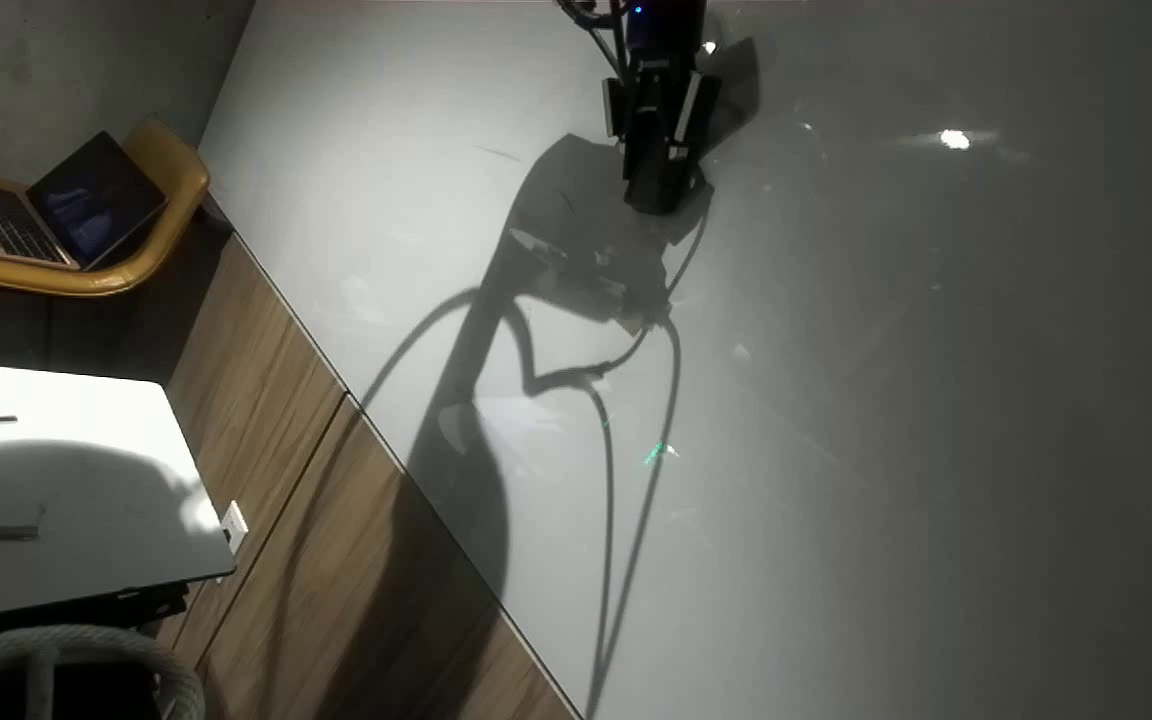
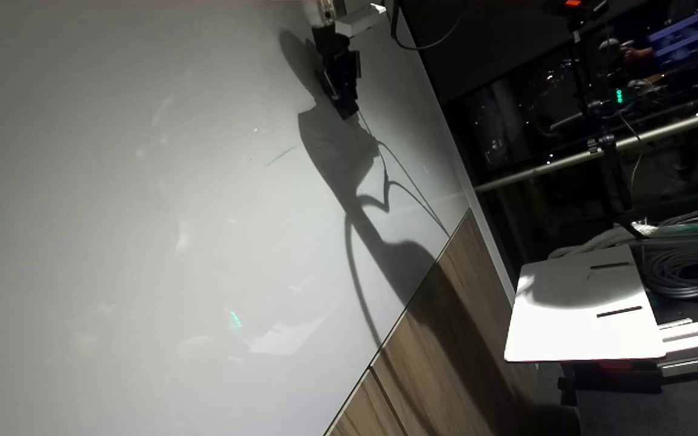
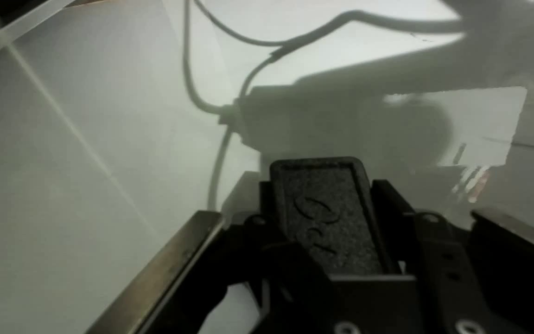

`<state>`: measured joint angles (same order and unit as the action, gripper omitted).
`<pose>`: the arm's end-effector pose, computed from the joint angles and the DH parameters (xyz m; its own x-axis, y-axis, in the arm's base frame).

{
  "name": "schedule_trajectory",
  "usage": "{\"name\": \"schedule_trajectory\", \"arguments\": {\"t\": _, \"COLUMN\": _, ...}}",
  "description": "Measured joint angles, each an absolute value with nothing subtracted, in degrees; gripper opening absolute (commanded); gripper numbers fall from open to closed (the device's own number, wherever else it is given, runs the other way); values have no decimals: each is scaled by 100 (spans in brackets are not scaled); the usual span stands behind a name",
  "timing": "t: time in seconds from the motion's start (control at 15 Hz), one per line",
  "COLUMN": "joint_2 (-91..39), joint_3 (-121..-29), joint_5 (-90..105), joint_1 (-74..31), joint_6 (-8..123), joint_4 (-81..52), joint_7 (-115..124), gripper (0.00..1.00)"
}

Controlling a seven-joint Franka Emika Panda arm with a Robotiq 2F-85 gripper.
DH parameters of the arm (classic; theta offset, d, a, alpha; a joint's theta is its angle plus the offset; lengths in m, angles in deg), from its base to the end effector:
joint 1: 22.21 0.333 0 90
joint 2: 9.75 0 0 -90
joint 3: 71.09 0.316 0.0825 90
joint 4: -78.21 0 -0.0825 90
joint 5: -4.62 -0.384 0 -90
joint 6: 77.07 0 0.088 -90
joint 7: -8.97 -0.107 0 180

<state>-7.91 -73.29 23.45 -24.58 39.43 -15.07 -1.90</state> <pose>0.5800 -0.0651 0.6676 0.8847 -0.1084 0.4533 -0.2385 -0.9409 0.2403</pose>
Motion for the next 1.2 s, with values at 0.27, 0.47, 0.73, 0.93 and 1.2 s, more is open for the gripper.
{"name": "schedule_trajectory", "arguments": {"t": 0.27, "joint_2": -788, "joint_3": -7447, "joint_5": 2345, "joint_1": -2597, "joint_6": 3939, "joint_4": -1356, "joint_7": -27, "gripper": 48}}
{"name": "schedule_trajectory", "arguments": {"t": 0.47, "joint_2": -786, "joint_3": -7513, "joint_5": 2345, "joint_1": -2680, "joint_6": 3939, "joint_4": -1350, "joint_7": 40, "gripper": 48}}
{"name": "schedule_trajectory", "arguments": {"t": 0.73, "joint_2": -801, "joint_3": -7536, "joint_5": 2344, "joint_1": -2697, "joint_6": 3939, "joint_4": -1408, "joint_7": 58, "gripper": 48}}
{"name": "schedule_trajectory", "arguments": {"t": 0.93, "joint_2": -848, "joint_3": -7444, "joint_5": 2344, "joint_1": -2599, "joint_6": 3939, "joint_4": -1503, "joint_7": 57, "gripper": 48}}
{"name": "schedule_trajectory", "arguments": {"t": 1.2, "joint_2": -998, "joint_3": -7229, "joint_5": 2348, "joint_1": -2376, "joint_6": 3813, "joint_4": -1594, "joint_7": 46, "gripper": 48}}
